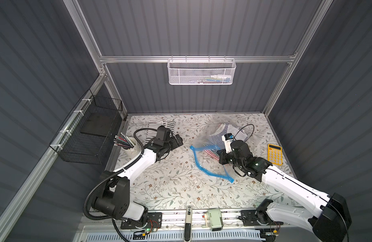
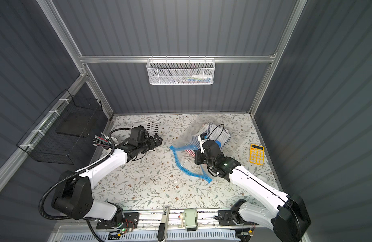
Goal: Take the tank top out of the vacuum bag
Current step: Take out the tank top from the vacuum bag.
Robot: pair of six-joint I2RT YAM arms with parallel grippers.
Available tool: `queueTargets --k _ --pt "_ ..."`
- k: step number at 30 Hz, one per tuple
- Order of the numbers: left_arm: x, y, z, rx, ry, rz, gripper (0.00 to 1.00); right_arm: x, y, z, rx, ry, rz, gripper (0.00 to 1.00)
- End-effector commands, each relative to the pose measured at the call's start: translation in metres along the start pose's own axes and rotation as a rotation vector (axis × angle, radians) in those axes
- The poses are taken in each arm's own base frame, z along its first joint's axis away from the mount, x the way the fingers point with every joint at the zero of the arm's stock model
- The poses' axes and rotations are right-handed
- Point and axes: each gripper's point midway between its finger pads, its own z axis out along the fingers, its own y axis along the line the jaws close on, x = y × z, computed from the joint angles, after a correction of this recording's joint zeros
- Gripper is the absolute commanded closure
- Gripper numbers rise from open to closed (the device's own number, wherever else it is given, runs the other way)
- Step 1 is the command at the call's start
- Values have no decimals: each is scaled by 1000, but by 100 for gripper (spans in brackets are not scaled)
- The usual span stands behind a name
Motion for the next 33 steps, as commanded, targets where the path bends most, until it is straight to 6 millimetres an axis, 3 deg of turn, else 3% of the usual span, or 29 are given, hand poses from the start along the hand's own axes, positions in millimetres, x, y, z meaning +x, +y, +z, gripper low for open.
queueTargets --k 1,5,8,14,20,26,33 --pt "18 -35 -18 75 -6 67 0 -12 3 -3 -2 -31 -1 100" --pt "45 -56 -41 119 -25 82 0 -13 2 -3 0 -35 -5 100" --pt "65 -58 -54 143 -23 72 1 -13 2 -4 0 -37 -6 100" --pt "104 -62 -59 204 47 70 6 -10 2 -5 -8 -45 5 100" --pt "117 -73 -77 259 8 41 14 -16 2 -6 -4 -55 2 100" --pt "155 -90 -64 391 74 -96 27 -25 7 -8 -11 -66 -15 100" --pt "177 -99 -57 306 72 -26 30 -27 10 -12 -26 -71 -20 100"
